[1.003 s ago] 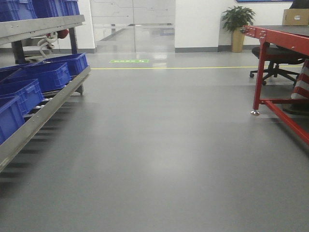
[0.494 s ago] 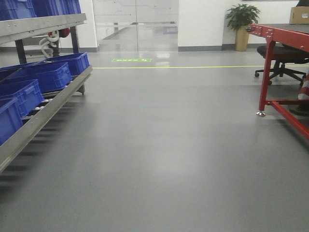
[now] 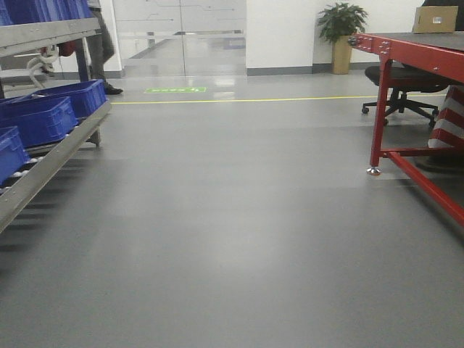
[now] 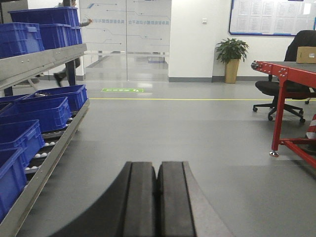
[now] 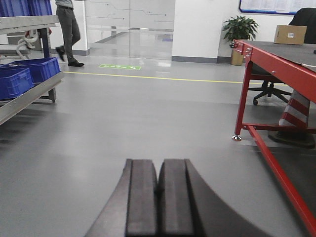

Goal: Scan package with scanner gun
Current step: 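Drive the base forward along the aisle past the blue bins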

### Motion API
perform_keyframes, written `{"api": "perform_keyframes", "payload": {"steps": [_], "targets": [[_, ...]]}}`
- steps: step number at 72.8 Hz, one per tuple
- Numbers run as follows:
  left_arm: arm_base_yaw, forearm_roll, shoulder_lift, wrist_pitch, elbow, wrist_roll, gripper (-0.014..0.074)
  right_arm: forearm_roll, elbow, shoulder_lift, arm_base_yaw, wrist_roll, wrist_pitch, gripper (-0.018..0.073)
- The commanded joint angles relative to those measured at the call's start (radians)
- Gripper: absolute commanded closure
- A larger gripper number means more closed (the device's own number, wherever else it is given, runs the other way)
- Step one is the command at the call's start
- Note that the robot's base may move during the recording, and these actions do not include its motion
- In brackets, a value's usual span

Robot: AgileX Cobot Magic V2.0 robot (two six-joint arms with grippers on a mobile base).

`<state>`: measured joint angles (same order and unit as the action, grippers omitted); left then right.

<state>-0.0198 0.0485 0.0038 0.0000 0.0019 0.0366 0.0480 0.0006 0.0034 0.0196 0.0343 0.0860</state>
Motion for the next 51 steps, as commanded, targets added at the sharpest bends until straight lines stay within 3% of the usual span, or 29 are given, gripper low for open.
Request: {"api": "perform_keyframes", "payload": {"steps": [1, 51], "targets": [[-0.003, 0.001, -0.004, -0.019, -0.002, 0.002, 0.0707, -0.004, -0.001, -0.003, 0.006, 0.002, -0.016, 0.0727], [-0.003, 0.001, -0.004, -0.019, -0.002, 0.002, 0.0707, -0.004, -0.001, -0.003, 0.006, 0.002, -0.016, 0.0727]]}}
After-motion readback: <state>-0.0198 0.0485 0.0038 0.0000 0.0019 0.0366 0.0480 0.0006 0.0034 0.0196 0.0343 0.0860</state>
